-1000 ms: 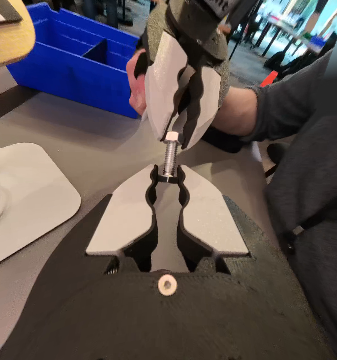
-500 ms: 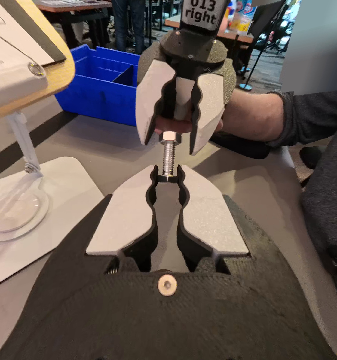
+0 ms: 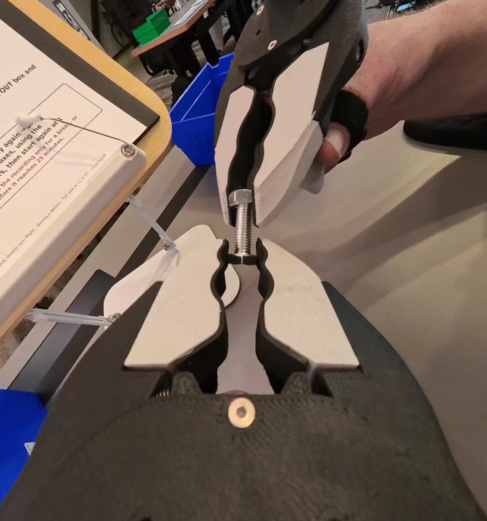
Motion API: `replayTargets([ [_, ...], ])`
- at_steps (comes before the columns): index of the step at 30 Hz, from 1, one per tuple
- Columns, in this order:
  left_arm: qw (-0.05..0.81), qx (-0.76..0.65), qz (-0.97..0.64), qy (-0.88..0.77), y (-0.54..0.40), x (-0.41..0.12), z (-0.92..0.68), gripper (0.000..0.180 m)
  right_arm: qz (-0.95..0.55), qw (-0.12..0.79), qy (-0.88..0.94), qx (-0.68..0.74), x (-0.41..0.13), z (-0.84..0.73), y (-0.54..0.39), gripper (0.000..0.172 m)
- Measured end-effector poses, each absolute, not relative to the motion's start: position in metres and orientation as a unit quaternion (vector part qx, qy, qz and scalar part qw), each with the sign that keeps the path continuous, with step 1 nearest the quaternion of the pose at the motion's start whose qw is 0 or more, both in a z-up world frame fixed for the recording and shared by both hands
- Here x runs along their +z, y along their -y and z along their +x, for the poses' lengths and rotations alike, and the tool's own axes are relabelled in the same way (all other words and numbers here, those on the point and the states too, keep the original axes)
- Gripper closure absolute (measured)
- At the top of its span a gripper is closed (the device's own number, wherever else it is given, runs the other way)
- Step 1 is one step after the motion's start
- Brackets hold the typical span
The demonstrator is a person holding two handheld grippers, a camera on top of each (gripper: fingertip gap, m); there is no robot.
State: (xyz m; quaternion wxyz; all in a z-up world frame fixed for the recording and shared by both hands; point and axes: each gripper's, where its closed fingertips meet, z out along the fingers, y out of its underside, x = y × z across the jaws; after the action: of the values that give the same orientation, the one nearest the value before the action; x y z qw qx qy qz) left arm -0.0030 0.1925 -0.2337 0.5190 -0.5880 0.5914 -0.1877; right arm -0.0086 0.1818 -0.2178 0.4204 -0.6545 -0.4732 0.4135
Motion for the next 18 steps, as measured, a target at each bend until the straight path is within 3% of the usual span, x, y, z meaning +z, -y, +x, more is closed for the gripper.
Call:
replayTargets([
  [7,0.531,-0.153,-0.582,-0.597,-0.197,-0.238,-0.003,0.161,-0.659,0.446,0.506,0.333,-0.218,-0.010,-0.182,0.154],
  [10,0.528,-0.136,-0.593,-0.593,-0.202,-0.243,-0.004,0.148,-0.662,0.445,0.517,0.312,-0.219,-0.011,-0.181,0.154],
  [18,0.518,-0.129,-0.595,-0.601,-0.201,-0.249,-0.004,0.162,-0.672,0.450,0.527,0.263,-0.222,-0.010,-0.183,0.154],
])
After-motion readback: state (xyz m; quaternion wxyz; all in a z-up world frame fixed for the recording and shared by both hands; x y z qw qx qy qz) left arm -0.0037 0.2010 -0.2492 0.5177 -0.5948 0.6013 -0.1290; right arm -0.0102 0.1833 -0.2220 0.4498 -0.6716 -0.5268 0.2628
